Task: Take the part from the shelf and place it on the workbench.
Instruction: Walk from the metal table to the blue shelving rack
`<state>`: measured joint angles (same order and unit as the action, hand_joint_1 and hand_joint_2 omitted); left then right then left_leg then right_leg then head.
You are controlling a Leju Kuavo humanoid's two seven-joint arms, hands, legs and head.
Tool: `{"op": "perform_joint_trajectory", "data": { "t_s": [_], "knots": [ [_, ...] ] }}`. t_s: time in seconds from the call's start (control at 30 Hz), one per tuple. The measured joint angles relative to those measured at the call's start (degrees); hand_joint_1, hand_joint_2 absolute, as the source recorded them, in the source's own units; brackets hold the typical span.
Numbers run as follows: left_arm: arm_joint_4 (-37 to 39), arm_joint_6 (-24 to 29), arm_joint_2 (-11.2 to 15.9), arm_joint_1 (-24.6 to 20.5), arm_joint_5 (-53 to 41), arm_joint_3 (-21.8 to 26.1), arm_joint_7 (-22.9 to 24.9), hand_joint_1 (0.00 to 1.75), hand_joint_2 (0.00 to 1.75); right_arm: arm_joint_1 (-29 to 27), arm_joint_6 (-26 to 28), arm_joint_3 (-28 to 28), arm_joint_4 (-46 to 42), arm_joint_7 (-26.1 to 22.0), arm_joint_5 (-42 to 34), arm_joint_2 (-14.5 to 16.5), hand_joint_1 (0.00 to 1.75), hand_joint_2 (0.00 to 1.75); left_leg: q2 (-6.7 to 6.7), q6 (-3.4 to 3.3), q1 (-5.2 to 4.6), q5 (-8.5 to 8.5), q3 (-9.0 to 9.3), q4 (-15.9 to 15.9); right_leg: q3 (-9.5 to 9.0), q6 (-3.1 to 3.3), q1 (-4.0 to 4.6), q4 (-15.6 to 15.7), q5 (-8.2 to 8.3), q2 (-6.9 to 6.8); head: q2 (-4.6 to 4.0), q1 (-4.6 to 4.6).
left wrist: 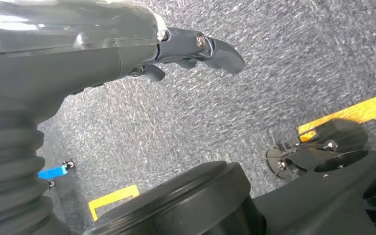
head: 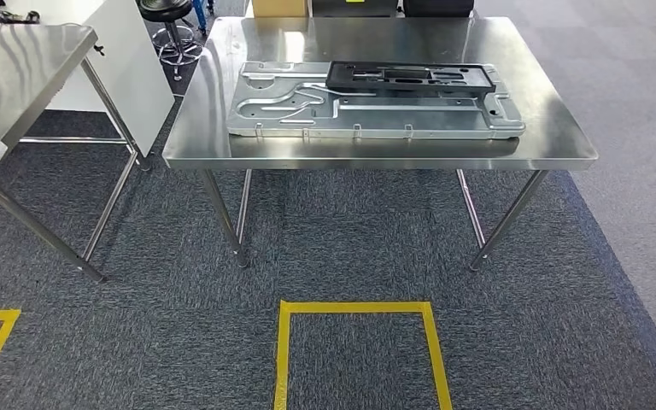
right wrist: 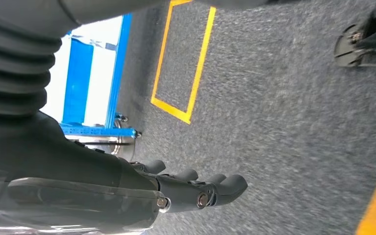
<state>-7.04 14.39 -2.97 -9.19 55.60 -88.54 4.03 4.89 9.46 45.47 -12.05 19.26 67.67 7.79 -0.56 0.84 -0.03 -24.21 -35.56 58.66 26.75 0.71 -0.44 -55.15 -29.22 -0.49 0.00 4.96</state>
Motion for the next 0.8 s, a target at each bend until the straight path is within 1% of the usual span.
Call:
{"op": "perform_joint_trajectory", "data": {
  "t_s": [0.03, 0.07, 0.1, 0.13, 0.17, 0.2, 0.23, 0.27, 0.3, 0.33, 0.37, 0.4, 0.43, 0.47, 0.5, 0.53, 0.57, 0.6, 0.63, 0.73, 0.8],
  "knots": [
    [0.0, 0.0, 0.1, -0.1, -0.3, 0.0, -0.1, 0.0, 0.0, -0.1, 0.4, 0.0, 0.0, -0.6, -0.3, 0.0, 0.0, 1.75, 0.13, 0.2, 0.02, -2.61, -0.55, 2.1, 0.74, 0.36, -0.07, 0.1, 0.75, -0.22, 0.0, 0.0],
    [0.0, 0.0, 0.2, -0.2, -0.6, 0.0, -0.3, 0.0, 0.0, -0.1, 0.8, 0.1, 0.0, -1.3, -0.4, 0.0, 0.0, 1.75, 0.23, 0.35, 0.07, -5.87, -1.06, 5.2, 1.59, 0.61, 0.1, 0.0, 1.41, -0.39, 0.0, 0.0],
    [0.0, 0.0, 0.3, -0.3, -0.8, 0.0, -0.5, 0.0, 0.0, -0.1, 1.3, 0.1, 0.0, -2.2, -0.3, 0.0, 0.0, 1.75, 0.23, 0.47, 0.1, -8.71, -1.47, 8.8, 2.54, 0.78, 0.26, -0.2, 2.07, -0.46, 0.0, 0.0],
    [0.0, 0.1, 0.4, -0.3, -0.9, 0.0, -0.7, 0.0, 0.0, -0.1, 1.7, 0.1, 0.0, -2.9, -0.1, 0.0, 0.0, 1.75, 0.23, 0.56, 0.11, -10.2, -1.57, 12.2, 3.58, 0.84, 0.42, -0.4, 2.73, -0.48, 0.0, 0.0],
    [0.0, 0.2, 0.5, -0.3, -0.9, 0.0, -0.9, 0.0, 0.0, -0.1, 1.9, 0.1, 0.0, -3.5, 0.1, 0.1, 0.0, 1.75, 0.23, 0.58, 0.11, -10.17, -1.19, 14.5, 4.71, 0.85, 0.56, -0.7, 3.42, -0.47, 0.0, 0.0],
    [0.0, 0.2, 0.5, -0.3, -0.9, 0.0, -1.0, 0.0, 0.0, 0.0, 2.0, 0.0, 0.1, -3.9, 0.3, 0.1, 0.0, 1.75, 0.23, 0.54, 0.11, -8.87, -0.12, 15.1, 5.93, 0.79, 0.66, -1.1, 4.08, -0.46, 0.0, 0.0],
    [0.0, 0.2, 0.6, -0.3, -0.9, 0.0, -1.1, 0.0, 0.0, 0.0, 2.0, 0.0, 0.1, -4.1, 0.4, 0.1, 0.0, 1.75, 0.23, 0.45, 0.12, -7.06, 1.75, 13.8, 7.14, 0.69, 0.72, -1.6, 4.69, -0.44, 0.0, 0.0],
    [0.0, 0.2, 0.7, -0.3, -0.9, 0.0, -1.1, 0.0, 0.0, 0.0, 2.1, 0.0, 0.1, -4.3, 0.5, 0.1, 0.0, 1.75, 0.24, 0.31, 0.12, -5.84, 4.4, 10.7, 8.23, 0.53, 0.75, -2.1, 5.25, -0.42, 0.0, 0.01],
    [0.0, 0.3, 0.7, -0.3, -1.0, 0.0, -1.1, 0.0, 0.0, 0.0, 2.1, 0.0, 0.1, -4.5, 0.5, 0.1, 0.0, 1.75, 0.26, 0.17, 0.03, -5.79, 7.51, 6.2, 9.18, 0.31, 0.84, -2.6, 5.72, -0.39, 0.0, 0.01],
    [0.0, 0.5, 0.7, -0.3, -1.0, 0.0, -1.2, 0.0, 0.0, 0.1, 2.2, 0.0, 0.1, -4.8, 0.5, 0.1, 0.0, 1.75, 0.29, -0.1, -0.07, -6.66, 10.1, 2.1, 9.9, 0.06, 0.93, -3.1, 6.23, -0.4, 0.0, 0.02],
    [0.0, 0.7, 0.7, -0.3, -1.0, 0.0, -1.3, 0.0, 0.0, 0.1, 2.4, 0.0, 0.1, -5.2, 0.6, 0.1, 0.0, 1.75, 0.31, -0.44, -0.19, -7.69, 11.81, -1.1, 10.37, -0.18, 0.98, -3.4, 6.79, -0.42, 0.0, 0.01],
    [0.0, 1.1, 0.8, -0.3, -1.0, 0.0, -1.3, 0.0, 0.0, 0.1, 2.6, 0.0, 0.1, -5.8, 0.7, 0.1, 0.0, 1.75, 0.3, -0.85, -0.34, -8.34, 12.54, -2.9, 10.67, -0.45, 1.01, -3.4, 7.43, -0.44, 0.0, 0.01],
    [0.0, 1.4, 0.8, -0.2, -1.2, 0.0, -1.3, 0.0, 0.0, 0.0, 2.8, 0.0, 0.2, -6.2, 0.8, 0.1, 0.0, 1.31, 0.24, -1.35, -0.33, -8.19, 12.26, -3.4, 10.81, -0.72, 1.0, -3.2, 8.15, -0.44, 0.0, 0.01],
    [0.0, 1.6, 0.8, -0.2, -1.4, 0.0, -1.3, 0.0, 0.0, 0.0, 2.9, 0.0, 0.2, -6.6, 1.0, 0.1, 0.0, 0.87, 0.09, -1.81, -0.26, -7.52, 11.75, -3.4, 11.05, -1.01, 0.89, -3.2, 8.16, -0.29, 0.0, 0.0],
    [0.0, 1.7, 0.9, -0.2, -1.9, 0.0, -1.2, 0.0, 0.0, 0.0, 2.9, 0.0, 0.2, -6.8, 1.2, 0.0, 0.0, 0.44, -0.07, -2.27, -0.16, -6.78, 11.12, -3.5, 11.42, -1.4, 0.8, -3.9, 7.02, -0.09, 0.0, 0.0],
    [0.0, 1.7, 0.9, -0.3, -2.4, 0.0, -1.0, 0.0, 0.0, 0.0, 2.8, 0.0, 0.3, -6.8, 1.5, 0.0, 0.0, 0.0, -0.18, -2.64, -0.03, -6.02, 10.3, -3.6, 12.01, -1.81, 0.67, -5.6, 4.64, 0.1, 0.0, 0.0],
    [0.0, 1.6, 1.0, -0.4, -3.0, 0.0, -0.8, 0.0, 0.0, 0.0, 2.7, -0.1, 0.3, -6.8, 1.8, 0.0, 0.0, 0.0, -0.25, -2.88, 0.03, -5.42, 9.57, -3.6, 12.65, -2.19, 0.49, -7.8, 1.81, 0.25, 0.0, 0.0],
    [0.0, 1.6, 1.1, -0.4, -3.4, 0.0, -0.7, 0.0, 0.0, 0.0, 2.6, -0.1, 0.3, -6.8, 1.9, 0.0, 0.0, 0.0, -0.23, -3.01, 0.04, -5.03, 8.99, -3.6, 13.12, -2.46, 0.39, -9.8, -0.49, 0.28, 0.0, 0.0],
    [0.0, 1.5, 1.1, -0.4, -3.7, 0.0, -0.6, 0.0, 0.0, 0.1, 2.6, -0.1, 0.3, -6.8, 2.1, 0.0, 0.0, 0.0, -0.21, -3.03, 0.03, -4.82, 8.64, -3.6, 13.44, -2.62, 0.31, -11.2, -1.83, 0.28, 0.0, 0.0],
    [0.0, 1.5, 1.1, -0.4, -3.9, 0.0, -0.5, 0.0, 0.0, 0.0, 2.5, -0.2, 0.3, -6.9, 2.1, 0.0, 0.0, 0.0, -0.21, -3.02, 0.03, -4.67, 8.44, -3.6, 13.6, -2.69, 0.28, -12.1, -2.4, 0.28, 0.0, 0.0],
    [0.0, 1.2, 1.2, -0.3, -4.6, 0.0, -0.3, 0.0, 0.0, 0.0, 1.9, -0.2, 0.3, -7.8, 2.0, 0.0, 0.0, 0.0, -0.25, -2.92, 0.03, -3.88, 7.34, -3.5, 14.15, -2.93, 0.14, -16.3, -3.4, 0.28, 0.0, 0.0]
  ]
}}
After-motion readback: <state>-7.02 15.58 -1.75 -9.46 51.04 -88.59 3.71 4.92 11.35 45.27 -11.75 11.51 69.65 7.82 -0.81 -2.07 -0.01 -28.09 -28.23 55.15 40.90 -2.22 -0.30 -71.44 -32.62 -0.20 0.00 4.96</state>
